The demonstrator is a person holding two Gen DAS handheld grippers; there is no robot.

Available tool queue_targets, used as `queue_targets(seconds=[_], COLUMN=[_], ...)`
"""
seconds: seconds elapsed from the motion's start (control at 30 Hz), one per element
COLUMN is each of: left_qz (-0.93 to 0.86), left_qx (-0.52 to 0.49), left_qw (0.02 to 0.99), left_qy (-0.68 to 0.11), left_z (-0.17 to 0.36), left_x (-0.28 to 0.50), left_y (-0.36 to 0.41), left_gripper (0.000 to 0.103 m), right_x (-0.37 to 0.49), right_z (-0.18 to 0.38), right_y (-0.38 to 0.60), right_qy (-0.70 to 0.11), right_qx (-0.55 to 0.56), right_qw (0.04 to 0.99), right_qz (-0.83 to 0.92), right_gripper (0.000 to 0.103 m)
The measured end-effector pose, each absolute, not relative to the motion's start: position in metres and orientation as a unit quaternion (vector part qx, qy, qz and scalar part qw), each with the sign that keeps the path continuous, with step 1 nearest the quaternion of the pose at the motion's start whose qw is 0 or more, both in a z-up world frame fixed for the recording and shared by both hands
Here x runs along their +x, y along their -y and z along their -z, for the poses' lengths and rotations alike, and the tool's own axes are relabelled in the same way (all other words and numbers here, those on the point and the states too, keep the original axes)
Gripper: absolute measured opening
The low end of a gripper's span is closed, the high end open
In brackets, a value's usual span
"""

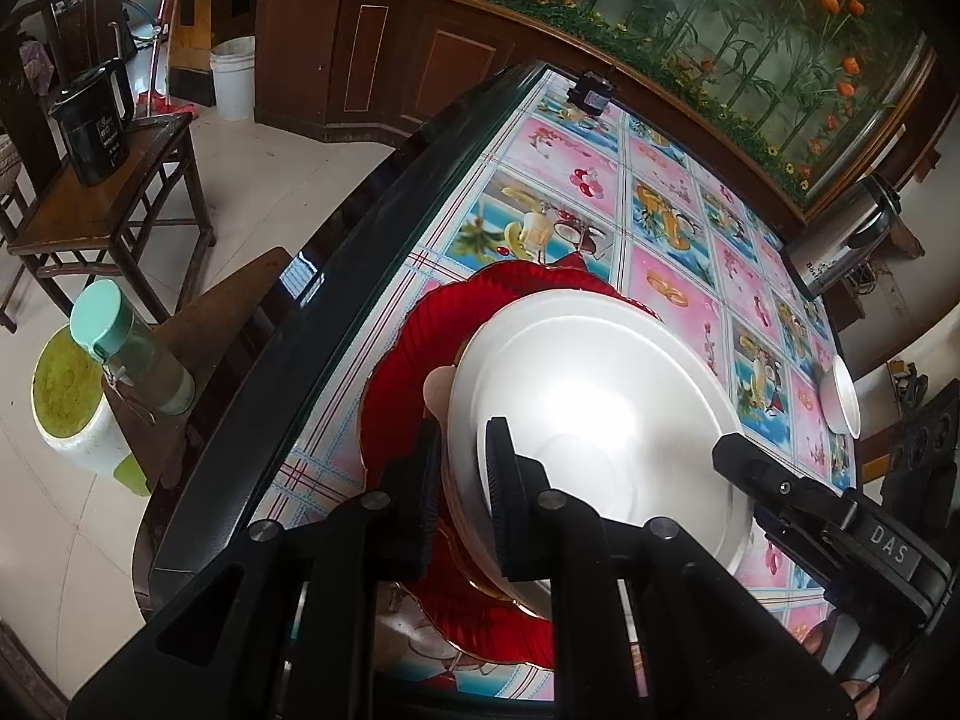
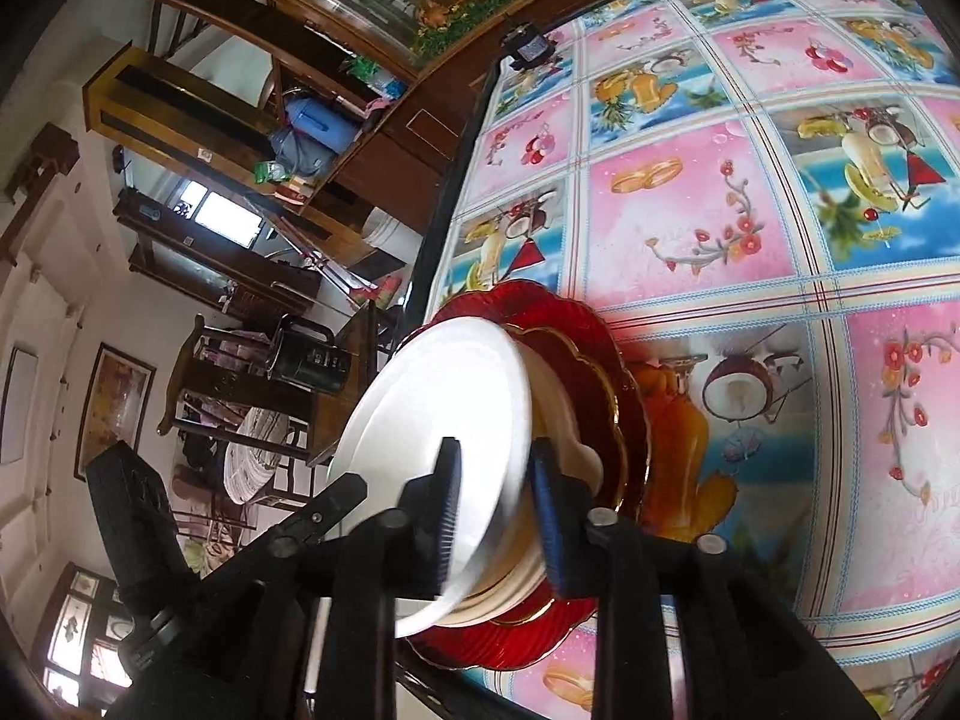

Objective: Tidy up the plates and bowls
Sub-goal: 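Open the right tool to release the white plate on the stack, then withdraw the open right tool from the stack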

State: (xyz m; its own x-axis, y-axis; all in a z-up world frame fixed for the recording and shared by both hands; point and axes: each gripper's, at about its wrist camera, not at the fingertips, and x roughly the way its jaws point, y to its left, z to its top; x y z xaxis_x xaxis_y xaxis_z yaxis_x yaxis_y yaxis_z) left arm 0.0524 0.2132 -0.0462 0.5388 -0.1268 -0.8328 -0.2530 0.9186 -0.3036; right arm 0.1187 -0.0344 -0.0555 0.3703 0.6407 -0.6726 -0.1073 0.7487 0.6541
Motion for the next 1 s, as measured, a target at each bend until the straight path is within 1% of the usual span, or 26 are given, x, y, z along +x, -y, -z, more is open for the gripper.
queue_targets(seconds=[0.1,0.17,0.2,0.47,0.77,1.0], left_qz=[-0.04,-0.045,-0.049,-0.073,-0.074,-0.078], left_qx=[-0.203,-0.2,-0.198,-0.173,-0.155,-0.141], left_qw=[0.853,0.855,0.857,0.869,0.884,0.873], left_qy=[-0.479,-0.476,-0.474,-0.459,-0.435,-0.46], left_z=[0.046,0.045,0.043,0.033,0.014,0.031], left_x=[0.051,0.051,0.05,0.042,0.028,0.03], left_y=[-0.215,-0.215,-0.215,-0.214,-0.214,-0.21], left_gripper=[0.013,0.016,0.018,0.019,0.019,0.019], right_x=[0.115,0.113,0.112,0.111,0.098,0.097], right_z=[0.05,0.047,0.046,0.045,0.026,0.044], right_y=[0.034,0.035,0.036,0.044,0.056,0.045], right_qy=[-0.5,-0.494,-0.492,-0.489,-0.447,-0.487], right_qx=[0.254,0.25,0.249,0.256,0.28,0.286], right_qw=[0.792,0.797,0.798,0.796,0.796,0.759], right_qz=[-0.241,-0.241,-0.242,-0.247,-0.299,-0.324], right_gripper=[0.031,0.037,0.038,0.038,0.038,0.038])
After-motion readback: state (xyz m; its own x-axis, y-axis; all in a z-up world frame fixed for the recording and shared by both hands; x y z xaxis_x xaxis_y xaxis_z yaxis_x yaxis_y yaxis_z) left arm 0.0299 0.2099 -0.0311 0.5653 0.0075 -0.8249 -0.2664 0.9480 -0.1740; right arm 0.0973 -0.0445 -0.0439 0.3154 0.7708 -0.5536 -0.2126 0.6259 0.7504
